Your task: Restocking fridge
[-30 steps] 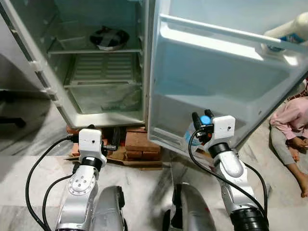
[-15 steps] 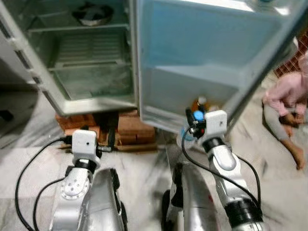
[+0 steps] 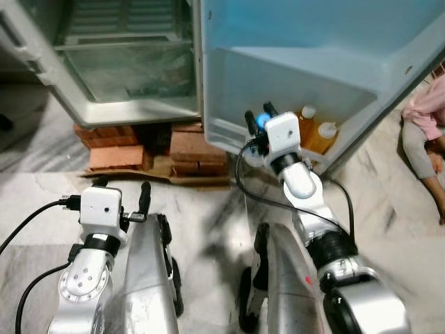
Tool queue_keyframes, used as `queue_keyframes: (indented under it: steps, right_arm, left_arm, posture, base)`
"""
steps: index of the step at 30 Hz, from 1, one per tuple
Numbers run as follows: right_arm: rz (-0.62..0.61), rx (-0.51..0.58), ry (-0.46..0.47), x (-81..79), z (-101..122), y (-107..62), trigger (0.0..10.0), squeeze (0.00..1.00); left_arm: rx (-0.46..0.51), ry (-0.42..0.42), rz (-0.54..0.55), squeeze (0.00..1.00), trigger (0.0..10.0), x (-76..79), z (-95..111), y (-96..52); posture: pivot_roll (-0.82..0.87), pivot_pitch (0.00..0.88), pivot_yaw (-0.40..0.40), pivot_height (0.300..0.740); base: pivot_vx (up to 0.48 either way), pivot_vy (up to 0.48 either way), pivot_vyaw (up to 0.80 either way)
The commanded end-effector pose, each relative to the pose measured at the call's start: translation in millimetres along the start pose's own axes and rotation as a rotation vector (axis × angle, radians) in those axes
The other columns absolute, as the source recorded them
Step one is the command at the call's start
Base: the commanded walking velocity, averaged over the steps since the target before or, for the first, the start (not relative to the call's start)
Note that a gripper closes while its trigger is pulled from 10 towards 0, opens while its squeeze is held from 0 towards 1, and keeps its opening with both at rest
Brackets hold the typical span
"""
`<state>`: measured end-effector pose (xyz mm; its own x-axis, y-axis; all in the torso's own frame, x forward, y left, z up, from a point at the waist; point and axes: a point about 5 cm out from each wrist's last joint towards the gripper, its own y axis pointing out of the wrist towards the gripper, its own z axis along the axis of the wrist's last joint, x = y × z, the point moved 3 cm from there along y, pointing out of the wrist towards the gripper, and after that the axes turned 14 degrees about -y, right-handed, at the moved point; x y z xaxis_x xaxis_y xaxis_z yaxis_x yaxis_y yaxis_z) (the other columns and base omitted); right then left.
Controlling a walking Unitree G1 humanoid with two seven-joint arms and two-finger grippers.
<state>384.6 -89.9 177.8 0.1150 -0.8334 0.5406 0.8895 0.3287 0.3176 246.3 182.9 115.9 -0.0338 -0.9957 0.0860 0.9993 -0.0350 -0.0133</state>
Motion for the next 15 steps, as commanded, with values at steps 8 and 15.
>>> queue_keyframes:
  steps: [8,15]
  right_arm:
    - [-0.096,0.157,-0.197,22.7,34.4,28.8,10.0,0.00]
    - [-0.134,0.242,-0.240,30.6,55.1,40.0,10.0,0.00]
  left_arm:
    - [-0.037,0.028,-0.008,0.00,10.0,0.1,3.7,-12.1]
    - [-0.041,0.033,-0.001,0.00,10.0,-0.3,6.8,-13.8]
  posture:
    - [0.27,0.369,-0.031,0.542]
    - [0.29,0.372,-0.037,0.542]
  base:
    - [0.000,0.000,0.00]
    - [0.000,0.000,0.00]
